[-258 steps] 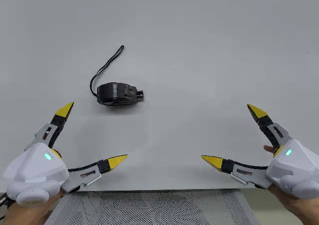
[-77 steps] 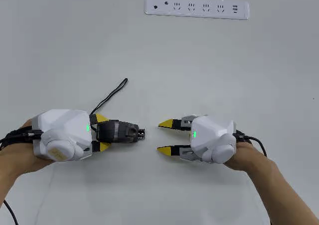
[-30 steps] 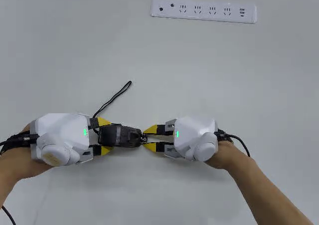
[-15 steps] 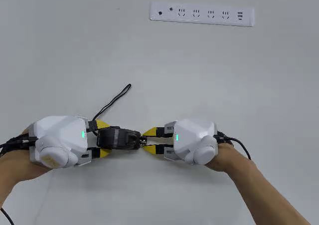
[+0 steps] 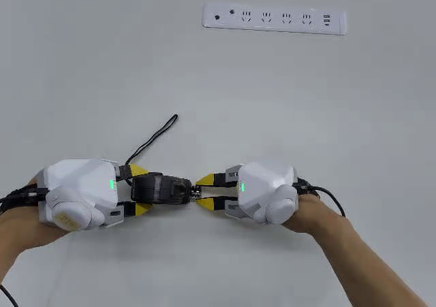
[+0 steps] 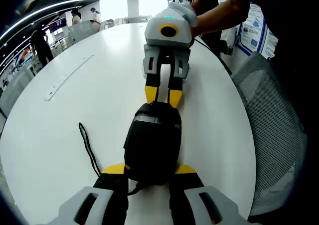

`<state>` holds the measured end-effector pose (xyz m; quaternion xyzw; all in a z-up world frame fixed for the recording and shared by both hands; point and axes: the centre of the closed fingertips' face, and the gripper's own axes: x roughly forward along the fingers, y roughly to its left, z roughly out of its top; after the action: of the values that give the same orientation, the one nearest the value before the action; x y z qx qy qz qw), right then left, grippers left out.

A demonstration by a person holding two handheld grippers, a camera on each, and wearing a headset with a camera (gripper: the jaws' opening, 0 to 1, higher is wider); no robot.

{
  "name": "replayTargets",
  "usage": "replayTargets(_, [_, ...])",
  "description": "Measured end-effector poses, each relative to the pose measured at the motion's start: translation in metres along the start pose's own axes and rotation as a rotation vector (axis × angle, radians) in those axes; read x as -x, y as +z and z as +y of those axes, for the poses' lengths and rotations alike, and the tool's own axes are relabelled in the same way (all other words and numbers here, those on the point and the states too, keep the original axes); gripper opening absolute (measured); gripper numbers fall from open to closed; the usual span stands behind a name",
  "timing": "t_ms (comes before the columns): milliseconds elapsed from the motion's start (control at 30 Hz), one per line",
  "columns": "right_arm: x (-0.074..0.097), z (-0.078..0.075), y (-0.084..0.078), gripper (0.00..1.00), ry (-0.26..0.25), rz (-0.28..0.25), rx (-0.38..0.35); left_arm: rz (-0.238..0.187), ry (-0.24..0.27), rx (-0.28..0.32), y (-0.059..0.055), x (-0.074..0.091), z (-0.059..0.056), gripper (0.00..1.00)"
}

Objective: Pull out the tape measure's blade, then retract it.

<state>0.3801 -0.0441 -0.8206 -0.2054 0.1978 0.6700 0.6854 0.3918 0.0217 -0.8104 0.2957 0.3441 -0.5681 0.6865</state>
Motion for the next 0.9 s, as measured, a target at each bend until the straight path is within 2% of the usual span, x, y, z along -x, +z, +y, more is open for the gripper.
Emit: replayTargets(900, [0.013,0.0,-0.008,0.11,0.009,0.005,0.002,0.004,0.001,0.003,0.0,0.0,0.0,0.28])
